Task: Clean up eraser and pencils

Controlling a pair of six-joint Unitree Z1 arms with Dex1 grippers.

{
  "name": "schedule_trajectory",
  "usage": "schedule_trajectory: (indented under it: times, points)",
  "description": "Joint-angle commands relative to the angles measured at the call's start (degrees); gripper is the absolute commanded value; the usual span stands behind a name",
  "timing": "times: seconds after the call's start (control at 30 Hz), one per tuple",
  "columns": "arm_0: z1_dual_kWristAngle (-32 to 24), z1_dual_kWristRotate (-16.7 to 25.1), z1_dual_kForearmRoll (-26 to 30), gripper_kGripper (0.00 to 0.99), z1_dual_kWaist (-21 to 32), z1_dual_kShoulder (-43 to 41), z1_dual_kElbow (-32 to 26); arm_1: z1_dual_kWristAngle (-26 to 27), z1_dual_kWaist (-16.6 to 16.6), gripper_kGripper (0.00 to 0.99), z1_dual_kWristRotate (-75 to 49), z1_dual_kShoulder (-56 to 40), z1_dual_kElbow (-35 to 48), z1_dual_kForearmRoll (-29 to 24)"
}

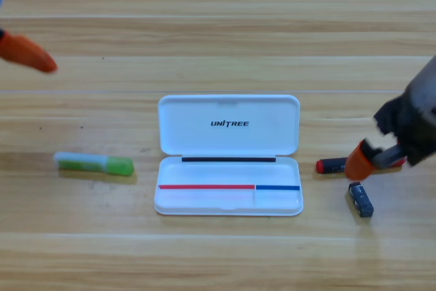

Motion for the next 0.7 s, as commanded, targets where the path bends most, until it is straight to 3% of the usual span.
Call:
schedule_trajectory:
  times: [0.03,0.17,0.37,0.7]
  points:
    - [0.3,6.4,2.5,0.985,9.4,7.0,-2.5,0.9,-1.2,0.897,5.2,8.5,-0.8,3.0]
    - [0.5,9.0,6.5,0.982,12.0,12.5,-4.8,0.9,-1.2,0.905,7.2,11.4,-0.9,3.0]
    - [0.9,9.5,9.0,0.98,13.0,18.3,-4.9,1.8,-1.2,0.962,8.7,15.1,-2.5,2.5]
    - [1.6,7.5,8.9,0.979,13.0,24.9,-3.3,5.1,-1.8,0.811,8.8,20.1,-4.3,1.6]
